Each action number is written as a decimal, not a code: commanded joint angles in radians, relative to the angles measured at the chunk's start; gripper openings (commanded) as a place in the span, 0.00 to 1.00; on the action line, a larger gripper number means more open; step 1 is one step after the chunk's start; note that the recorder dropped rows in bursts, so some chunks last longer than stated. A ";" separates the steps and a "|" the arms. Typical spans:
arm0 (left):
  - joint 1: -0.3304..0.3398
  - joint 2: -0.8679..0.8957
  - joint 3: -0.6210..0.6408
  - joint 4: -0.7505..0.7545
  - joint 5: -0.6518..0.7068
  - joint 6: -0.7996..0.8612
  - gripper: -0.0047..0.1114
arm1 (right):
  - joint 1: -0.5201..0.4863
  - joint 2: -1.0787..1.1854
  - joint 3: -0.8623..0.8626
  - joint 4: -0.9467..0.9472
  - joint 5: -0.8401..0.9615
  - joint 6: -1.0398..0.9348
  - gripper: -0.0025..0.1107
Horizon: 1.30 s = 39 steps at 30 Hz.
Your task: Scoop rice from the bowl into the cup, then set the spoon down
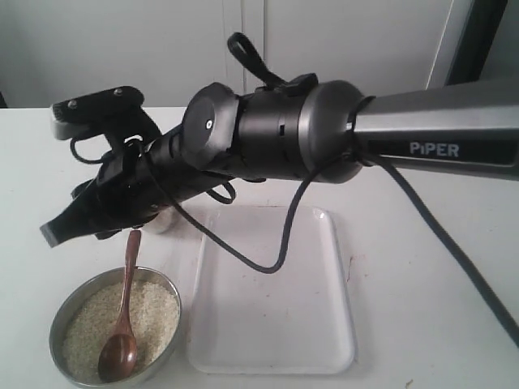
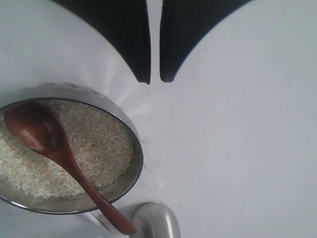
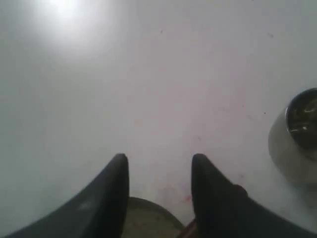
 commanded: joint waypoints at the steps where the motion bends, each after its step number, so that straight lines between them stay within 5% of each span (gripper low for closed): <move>1: 0.004 -0.003 0.005 -0.007 0.003 0.004 0.16 | 0.015 0.021 -0.023 -0.061 0.015 0.008 0.28; 9: 0.004 -0.003 0.005 -0.007 0.003 0.004 0.16 | 0.026 0.064 -0.025 -0.066 -0.001 0.003 0.02; 39: 0.004 -0.003 0.005 -0.007 0.003 0.004 0.16 | 0.026 0.133 -0.038 -0.154 -0.029 0.004 0.02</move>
